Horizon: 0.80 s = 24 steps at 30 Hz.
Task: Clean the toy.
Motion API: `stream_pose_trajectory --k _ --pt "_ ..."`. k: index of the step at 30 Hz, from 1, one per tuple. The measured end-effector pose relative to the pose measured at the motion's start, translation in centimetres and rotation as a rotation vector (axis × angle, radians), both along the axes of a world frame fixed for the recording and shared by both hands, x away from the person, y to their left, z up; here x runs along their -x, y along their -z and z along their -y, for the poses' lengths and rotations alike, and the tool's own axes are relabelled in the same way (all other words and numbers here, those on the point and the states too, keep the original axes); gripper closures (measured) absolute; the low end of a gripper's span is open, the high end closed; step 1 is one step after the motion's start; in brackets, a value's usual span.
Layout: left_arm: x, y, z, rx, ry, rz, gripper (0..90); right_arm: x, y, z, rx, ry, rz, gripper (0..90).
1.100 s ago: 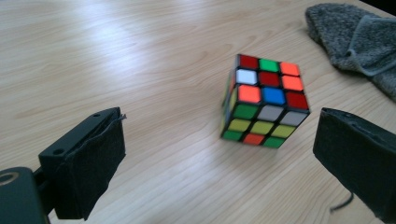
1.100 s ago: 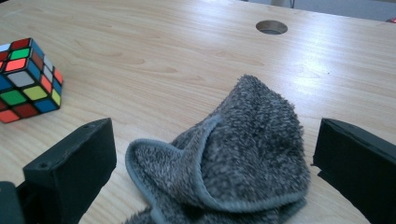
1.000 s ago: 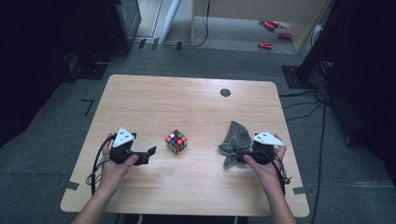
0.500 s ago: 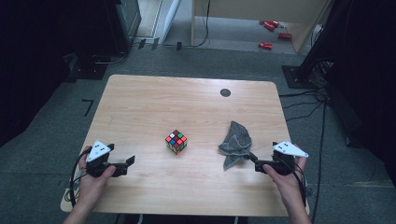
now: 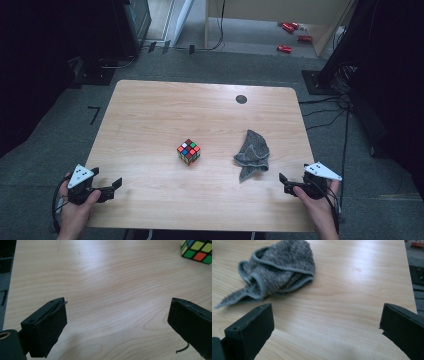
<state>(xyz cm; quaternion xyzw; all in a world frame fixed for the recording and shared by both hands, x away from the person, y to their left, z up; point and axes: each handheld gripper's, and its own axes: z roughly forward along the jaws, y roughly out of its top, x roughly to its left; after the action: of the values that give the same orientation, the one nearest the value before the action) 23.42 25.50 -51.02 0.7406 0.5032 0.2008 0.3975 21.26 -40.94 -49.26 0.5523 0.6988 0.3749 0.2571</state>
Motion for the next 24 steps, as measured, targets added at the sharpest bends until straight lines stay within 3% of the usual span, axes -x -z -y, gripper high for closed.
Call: stream_pose_trajectory --k 7,10,12,16,18,24 --pt "-0.1 0.4 0.5 -0.053 0.007 -0.02 3.2 0.8 1.9 1.1 0.026 0.028 -0.071 0.0" --pt "-0.3 0.5 0.9 -0.059 0.022 -0.04 3.2 0.9 2.7 1.3 0.075 0.033 -0.106 0.0" --pt "-0.4 0.6 1.2 -0.079 0.023 -0.054 3.2 0.9 3.2 1.3 0.078 0.039 -0.132 0.1" --pt "-0.5 0.8 1.6 -0.138 0.022 -0.099 3.2 0.9 3.4 1.4 0.073 0.029 -0.137 0.1" --pt "-0.5 0.8 1.8 -0.155 0.027 -0.097 3.2 0.8 3.4 1.5 0.064 0.029 -0.144 0.0" --pt "-0.5 0.8 1.8 -0.156 0.034 -0.096 3.2 0.8 3.4 1.5 0.064 0.029 -0.144 0.0"
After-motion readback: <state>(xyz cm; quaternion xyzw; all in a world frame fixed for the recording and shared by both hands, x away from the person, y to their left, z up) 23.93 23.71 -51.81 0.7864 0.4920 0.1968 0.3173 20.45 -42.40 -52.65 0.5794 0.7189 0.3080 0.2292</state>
